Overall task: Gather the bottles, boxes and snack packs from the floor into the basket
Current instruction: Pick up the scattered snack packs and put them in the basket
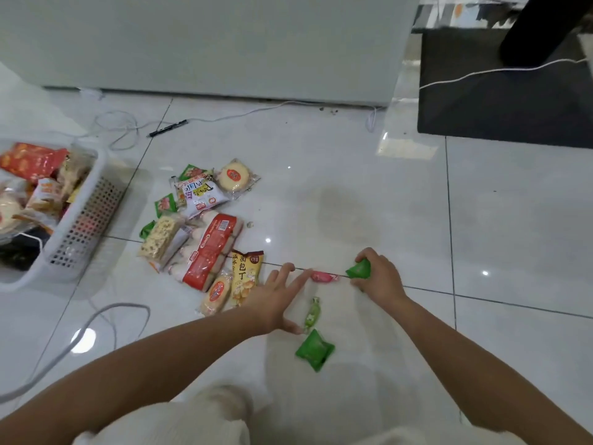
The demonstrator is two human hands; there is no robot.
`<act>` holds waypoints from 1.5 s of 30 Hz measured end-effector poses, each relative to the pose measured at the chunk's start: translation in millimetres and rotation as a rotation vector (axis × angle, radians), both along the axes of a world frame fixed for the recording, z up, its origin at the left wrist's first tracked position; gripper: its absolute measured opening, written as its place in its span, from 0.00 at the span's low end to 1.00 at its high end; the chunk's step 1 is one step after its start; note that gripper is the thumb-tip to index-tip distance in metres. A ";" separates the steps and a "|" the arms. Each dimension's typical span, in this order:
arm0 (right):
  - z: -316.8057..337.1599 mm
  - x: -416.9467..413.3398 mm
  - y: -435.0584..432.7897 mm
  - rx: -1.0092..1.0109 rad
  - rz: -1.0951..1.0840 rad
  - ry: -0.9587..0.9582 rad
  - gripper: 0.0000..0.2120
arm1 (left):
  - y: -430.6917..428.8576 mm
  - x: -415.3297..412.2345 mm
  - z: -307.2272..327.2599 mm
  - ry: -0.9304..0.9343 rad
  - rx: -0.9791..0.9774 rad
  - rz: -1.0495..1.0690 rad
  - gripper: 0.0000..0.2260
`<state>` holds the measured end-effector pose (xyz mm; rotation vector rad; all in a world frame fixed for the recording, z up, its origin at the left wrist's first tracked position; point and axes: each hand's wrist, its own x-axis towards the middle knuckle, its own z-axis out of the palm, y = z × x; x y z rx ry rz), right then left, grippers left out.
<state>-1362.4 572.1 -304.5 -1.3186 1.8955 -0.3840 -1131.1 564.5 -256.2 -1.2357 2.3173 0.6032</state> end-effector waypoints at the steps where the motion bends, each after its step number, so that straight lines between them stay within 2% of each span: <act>1: 1.9 -1.4 2.6 0.010 -0.039 -0.019 0.18 | -0.7 1.9 1.6 0.006 -0.004 -0.001 0.51; 5: 9.3 -4.5 19.7 0.027 -0.102 -0.073 0.15 | -10.9 7.6 0.5 0.001 -0.058 -0.055 0.50; 9: 18.1 -3.7 42.6 0.052 -0.163 -0.158 0.14 | -18.6 1.5 -5.2 -0.001 -0.152 -0.251 0.47; 12: 21.9 2.0 60.6 0.093 -0.213 -0.207 0.14 | -23.3 -6.0 -9.5 0.018 -0.139 -0.436 0.38; 16: 21.4 14.0 83.7 0.116 -0.250 -0.232 0.15 | -29.3 -13.3 -21.3 0.015 -0.103 -0.589 0.20; 19: 18.3 21.1 95.5 0.106 -0.249 -0.201 0.15 | -30.5 -9.1 -31.9 0.047 -0.099 -0.678 0.13; 23: 15.2 31.2 102.3 0.105 -0.198 -0.115 0.17 | -26.5 2.8 -37.2 0.049 0.012 -0.528 0.14; 26: 16.9 42.5 101.3 0.126 -0.088 -0.145 0.20 | -28.1 10.6 -37.5 0.088 0.036 -0.421 0.15; 30: 8.6 67.3 97.8 0.250 0.333 -0.076 0.37 | -47.1 25.4 -23.8 0.236 -0.025 -0.159 0.09; 33: 6.6 81.3 95.0 0.274 0.565 0.081 0.30 | -68.2 42.8 0.2 0.371 -0.071 0.021 0.07; 36: 9.8 83.9 89.8 0.239 0.528 0.037 0.27 | -92.6 72.7 32.4 0.472 -0.139 0.164 0.05; 39: 20.1 77.8 76.6 0.214 0.256 -0.128 0.28 | -125.7 125.7 66.8 0.543 -0.288 0.361 0.03; 41: 34.8 73.9 57.3 0.205 0.237 -0.082 0.20 | -145.4 177.4 92.1 0.556 -0.416 0.541 0.03; 44: 58.9 65.6 3.4 0.072 0.202 0.081 0.06 | -162.3 271.1 128.3 0.499 -0.619 0.855 0.04; 45: 62.0 60.9 -18.5 0.028 0.213 0.090 0.06 | -163.7 303.2 138.6 0.452 -0.683 0.947 0.05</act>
